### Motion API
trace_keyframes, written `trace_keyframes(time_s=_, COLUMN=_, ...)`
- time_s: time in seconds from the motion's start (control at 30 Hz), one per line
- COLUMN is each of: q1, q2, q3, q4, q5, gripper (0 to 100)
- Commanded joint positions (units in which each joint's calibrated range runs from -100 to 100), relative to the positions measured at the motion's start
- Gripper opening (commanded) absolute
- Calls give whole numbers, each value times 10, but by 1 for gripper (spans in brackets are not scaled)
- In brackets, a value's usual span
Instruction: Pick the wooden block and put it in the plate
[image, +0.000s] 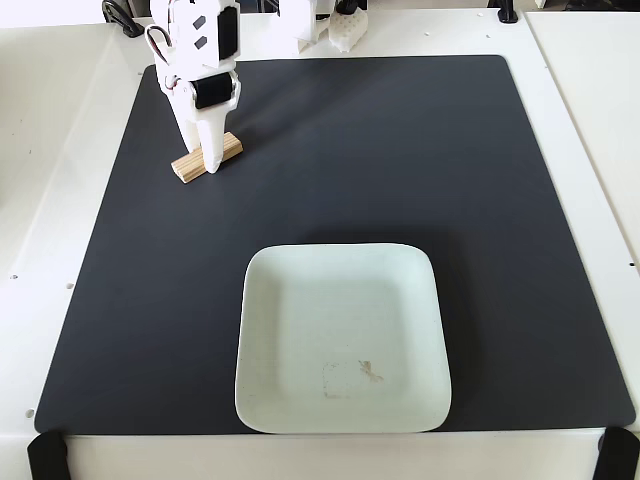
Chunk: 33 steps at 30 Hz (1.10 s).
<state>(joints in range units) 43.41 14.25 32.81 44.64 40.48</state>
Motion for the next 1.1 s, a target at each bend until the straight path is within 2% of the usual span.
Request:
trace_keyframes(time_s=0.0, q1=-23, q2=-36, q3=-24, q4=-5, q5=10, gripper=1)
trace_keyframes(time_s=0.3, q1=-145, q2=-320, q3=-7, q4=33, q5=62, gripper=1)
trace_keyframes(time_s=0.5, q1=-237, q2=-432, q3=53, q4=-8, q5=92, gripper=1)
trace_keyframes(time_s=0.77, q1=-315, q2=-380, q3=138, q4=-267, q5=94, gripper=1)
trace_keyframes(time_s=1.07, q1=-348, q2=-145, q3=2, q4=-446, q5=94, gripper=1)
